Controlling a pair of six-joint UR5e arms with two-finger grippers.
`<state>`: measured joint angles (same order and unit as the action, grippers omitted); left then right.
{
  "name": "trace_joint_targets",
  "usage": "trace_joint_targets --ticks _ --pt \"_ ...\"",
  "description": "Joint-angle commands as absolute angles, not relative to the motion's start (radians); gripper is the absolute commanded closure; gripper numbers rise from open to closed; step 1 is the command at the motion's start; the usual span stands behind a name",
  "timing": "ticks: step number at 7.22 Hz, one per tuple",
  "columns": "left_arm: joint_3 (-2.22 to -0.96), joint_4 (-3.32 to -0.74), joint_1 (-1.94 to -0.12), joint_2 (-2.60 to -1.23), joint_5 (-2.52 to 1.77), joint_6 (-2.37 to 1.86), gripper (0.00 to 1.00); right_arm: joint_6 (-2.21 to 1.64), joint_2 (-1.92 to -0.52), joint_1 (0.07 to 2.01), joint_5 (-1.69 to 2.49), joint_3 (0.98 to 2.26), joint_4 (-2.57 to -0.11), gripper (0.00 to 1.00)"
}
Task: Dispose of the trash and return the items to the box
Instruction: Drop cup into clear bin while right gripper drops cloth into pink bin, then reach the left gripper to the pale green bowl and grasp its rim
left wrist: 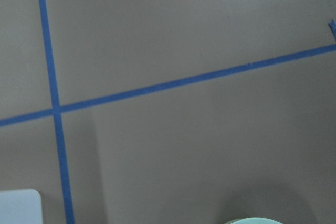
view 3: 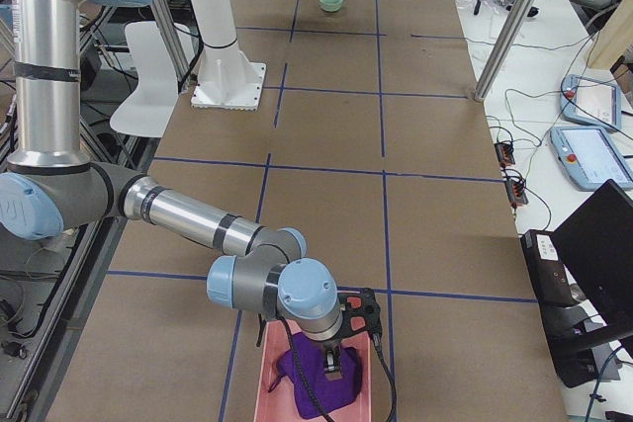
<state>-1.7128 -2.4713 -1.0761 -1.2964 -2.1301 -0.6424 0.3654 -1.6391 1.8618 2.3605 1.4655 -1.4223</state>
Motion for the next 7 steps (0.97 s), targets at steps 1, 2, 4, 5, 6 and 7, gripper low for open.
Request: trace_joint_targets --ticks 1,2,4,5,6,7 --pt "-1.661 -2.540 -1.008 -1.282 -2.100 -0.710 0.02 0.304 -1.624 1.873 2.393 1.630 -1.628 0.00" --pt "-1.646 -2.542 -0.990 -1.282 -2.102 -0.713 0.02 0.226 -1.626 1.871 2.402 1.726 -1.699 0.00" --pt "-1.632 -2.545 -0.970 -1.282 -2.103 -0.742 0.11 0.125 -1.626 1.844 2.419 1.805 -1.730 0.00" --pt "-1.632 -2.545 -0.935 -1.284 -2.103 -0.791 0.20 0.060 -1.626 1.807 2.431 1.834 -1.730 0.00" --pt "-1.631 -2.554 -0.921 -1.285 -2.103 -0.808 0.40 0.031 -1.626 1.784 2.431 1.860 -1.730 0.00" --pt "-1.631 -2.554 -0.919 -1.285 -2.103 -0.810 0.61 0.031 -1.626 1.776 2.436 1.862 -1.730 0.00"
